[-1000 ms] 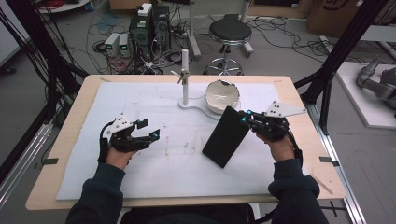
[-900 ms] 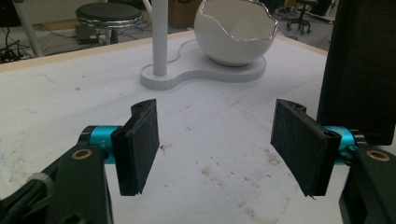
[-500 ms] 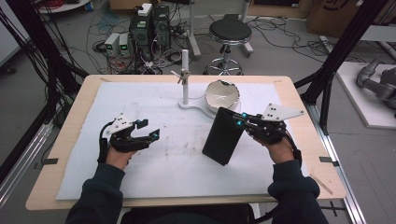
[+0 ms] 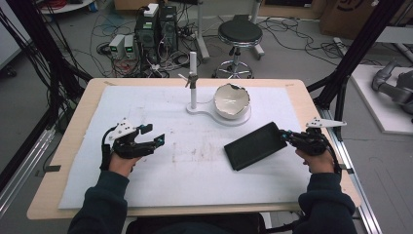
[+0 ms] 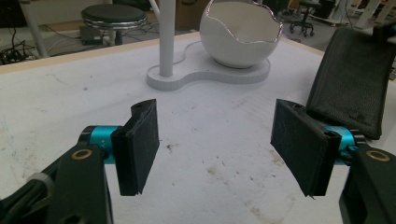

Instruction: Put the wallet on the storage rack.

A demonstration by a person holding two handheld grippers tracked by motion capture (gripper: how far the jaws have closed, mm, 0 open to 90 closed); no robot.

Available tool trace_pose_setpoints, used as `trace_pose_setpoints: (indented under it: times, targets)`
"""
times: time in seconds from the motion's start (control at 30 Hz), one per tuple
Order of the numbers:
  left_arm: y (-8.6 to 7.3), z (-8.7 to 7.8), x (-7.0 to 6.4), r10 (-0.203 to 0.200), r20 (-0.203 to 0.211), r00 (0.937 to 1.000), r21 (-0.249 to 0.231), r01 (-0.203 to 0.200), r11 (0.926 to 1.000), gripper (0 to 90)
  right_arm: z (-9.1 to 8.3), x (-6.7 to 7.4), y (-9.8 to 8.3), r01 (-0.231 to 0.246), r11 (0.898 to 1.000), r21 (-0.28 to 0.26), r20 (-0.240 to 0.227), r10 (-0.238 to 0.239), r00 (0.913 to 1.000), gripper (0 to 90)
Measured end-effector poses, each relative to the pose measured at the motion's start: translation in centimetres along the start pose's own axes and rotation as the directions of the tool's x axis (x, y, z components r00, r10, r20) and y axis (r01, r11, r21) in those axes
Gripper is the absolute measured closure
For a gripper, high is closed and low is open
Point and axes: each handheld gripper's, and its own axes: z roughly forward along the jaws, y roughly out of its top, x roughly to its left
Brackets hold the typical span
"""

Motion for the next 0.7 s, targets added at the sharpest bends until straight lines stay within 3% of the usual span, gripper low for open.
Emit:
trace_pose_setpoints:
  times: [0.07, 0.1, 0.13, 0.17, 0.27, 0.3, 0.33, 0.4, 0.43, 0.47, 0.5, 0.57, 0.63, 0.67, 0.7]
  targets:
    - [0.0, 0.0, 0.1, -0.002, -0.002, 1.0, 0.001, 0.002, 1.0, 32.2, 0.3, -1.0, -1.3, -0.041, 0.996, 0.082, 0.013, 0.04, 0.9991, 88.5]
    - [0.0, 0.0, 0.1, -0.003, -0.005, 1.0, -0.001, 0.003, 1.0, 32.1, 0.5, -1.6, -2.1, -0.059, 0.988, 0.145, 0.01, 0.059, 0.9982, 88.4]
    - [0.0, 0.0, 0.1, -0.003, -0.005, 1.0, -0.001, 0.003, 1.0, 32.1, 0.5, -1.6, -2.1, -0.059, 0.988, 0.145, 0.01, 0.059, 0.9982, 88.4]
    - [0.0, 0.0, 0.1, -0.003, -0.005, 1.0, -0.001, 0.003, 1.0, 32.2, 0.5, -2.0, -2.8, -0.086, 0.978, 0.19, -0.007, 0.089, 0.996, 88.3]
    - [0.0, -0.1, 0.2, -0.002, -0.011, 0.9999, -0.001, 0.002, 1.0, 32.1, 0.2, -2.1, -3.4, -0.095, 0.961, 0.26, -0.052, 0.113, 0.9922, 90.0]
    - [0.0, -0.1, 0.2, -0.002, -0.011, 0.9999, -0.001, 0.002, 1.0, 32.1, 0.2, -2.1, -3.4, -0.095, 0.961, 0.26, -0.052, 0.113, 0.9922, 90.0]
    - [0.0, -0.1, 0.2, -0.003, -0.011, 0.9999, 0.0, 0.003, 1.0, 32.1, 0.2, -2.2, -3.7, -0.09, 0.951, 0.297, -0.104, 0.126, 0.9865, 90.0]
    - [0.0, -0.1, 0.2, -0.004, -0.014, 0.9999, 0.0, 0.004, 1.0, 32.1, -0.2, -1.8, -3.8, -0.034, 0.953, 0.301, -0.163, 0.087, 0.9827, 87.0]
    - [0.0, -0.1, 0.2, -0.002, -0.013, 0.9999, 0.001, 0.002, 1.0, 32.2, -0.5, -1.7, -3.6, -0.02, 0.962, 0.274, -0.173, 0.07, 0.9824, 77.0]
    - [0.0, 0.0, 0.2, -0.001, -0.014, 0.9999, 0.004, 0.001, 1.0, 32.2, -0.6, -1.9, -2.9, -0.007, 0.982, 0.187, -0.151, 0.036, 0.9879, 56.5]
    - [0.0, 0.0, 0.2, -0.001, -0.014, 0.9999, 0.004, 0.001, 1.0, 32.1, -0.6, -1.9, -2.9, -0.007, 0.982, 0.187, -0.151, 0.036, 0.9879, 56.5]
    - [0.0, -0.1, 0.2, 0.001, -0.015, 0.9999, 0.002, -0.001, 1.0, 32.1, 0.1, -2.0, -2.1, 0.049, 0.991, 0.123, -0.125, -0.034, 0.9916, 46.9]
    - [0.0, -0.1, 0.2, -0.001, -0.016, 0.9999, 0.002, 0.001, 1.0, 32.2, 1.4, -1.9, -1.5, 0.144, 0.986, 0.087, -0.122, -0.132, 0.9836, 39.8]
    - [0.0, -0.1, 0.2, -0.003, -0.017, 0.9999, 0.0, 0.003, 1.0, 32.1, 2.9, -1.8, -1.1, 0.214, 0.972, 0.098, -0.122, -0.202, 0.9718, 37.8]
    - [-0.1, -0.1, 0.3, -0.004, -0.018, 0.9998, 0.002, 0.004, 1.0, 32.1, 2.9, -1.8, -1.1, 0.214, 0.972, 0.098, -0.122, -0.202, 0.9718, 37.8]
